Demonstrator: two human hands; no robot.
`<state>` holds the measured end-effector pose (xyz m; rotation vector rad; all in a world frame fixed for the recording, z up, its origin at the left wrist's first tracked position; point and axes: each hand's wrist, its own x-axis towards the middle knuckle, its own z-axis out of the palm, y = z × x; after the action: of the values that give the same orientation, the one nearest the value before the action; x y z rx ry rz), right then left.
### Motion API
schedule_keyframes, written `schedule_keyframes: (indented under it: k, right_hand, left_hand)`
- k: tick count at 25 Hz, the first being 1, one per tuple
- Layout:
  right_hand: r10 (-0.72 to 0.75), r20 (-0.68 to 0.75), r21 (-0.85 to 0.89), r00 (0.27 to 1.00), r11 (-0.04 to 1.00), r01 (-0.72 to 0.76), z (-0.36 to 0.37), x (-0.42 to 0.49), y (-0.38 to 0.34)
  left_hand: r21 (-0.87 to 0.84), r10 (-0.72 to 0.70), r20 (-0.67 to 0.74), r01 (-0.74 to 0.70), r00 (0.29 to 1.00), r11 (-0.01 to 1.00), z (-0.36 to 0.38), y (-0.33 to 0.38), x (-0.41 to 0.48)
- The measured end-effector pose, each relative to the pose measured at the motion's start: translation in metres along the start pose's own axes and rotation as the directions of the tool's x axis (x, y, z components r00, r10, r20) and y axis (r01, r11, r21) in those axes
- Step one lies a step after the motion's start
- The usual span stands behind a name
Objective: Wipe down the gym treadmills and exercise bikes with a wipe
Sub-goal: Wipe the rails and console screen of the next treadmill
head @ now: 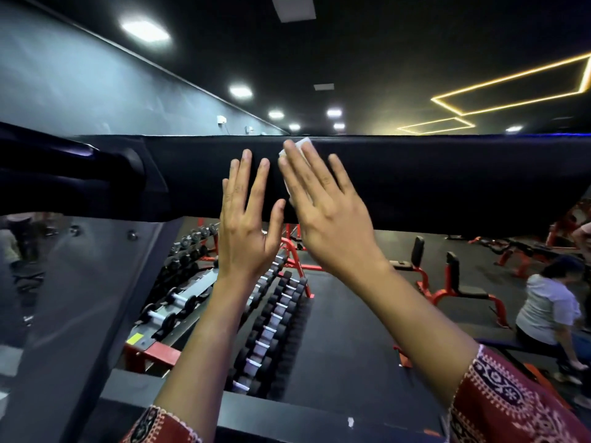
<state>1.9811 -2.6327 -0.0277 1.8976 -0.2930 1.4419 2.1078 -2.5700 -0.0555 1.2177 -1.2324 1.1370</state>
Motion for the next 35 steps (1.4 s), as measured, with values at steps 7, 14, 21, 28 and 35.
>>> schedule_keyframes:
  k: [7,14,21,28,35]
  right_hand:
    - [-0.107,0.036,-0.011,0.994,0.994,0.108,0.015,0.022,-0.026]
    - [-0.05,0.059,-0.093,0.997,0.994,0.055,0.001,-0.033,-0.007]
    - [-0.096,0.064,-0.057,0.993,0.993,0.1,0.008,-0.005,-0.022]
    - [-0.082,0.082,-0.028,0.993,0.996,0.084,0.022,0.023,-0.042]
    - [-0.12,0.106,-0.002,0.987,0.993,0.121,0.032,0.037,-0.064]
  left_hand:
    - [0.049,-0.029,-0.004,0.029,1.0,0.998,-0.016,-0.032,-0.007]
    - [0.042,-0.034,0.011,0.034,0.999,0.999,-0.019,-0.037,-0.016]
    - [0.047,-0.042,0.021,0.041,0.999,0.998,-0.021,-0.039,-0.018]
    - [0.079,-0.074,0.037,0.071,0.997,0.994,-0.031,-0.05,-0.016]
    - [0.153,-0.111,0.062,0.101,0.992,0.983,-0.051,-0.073,-0.007]
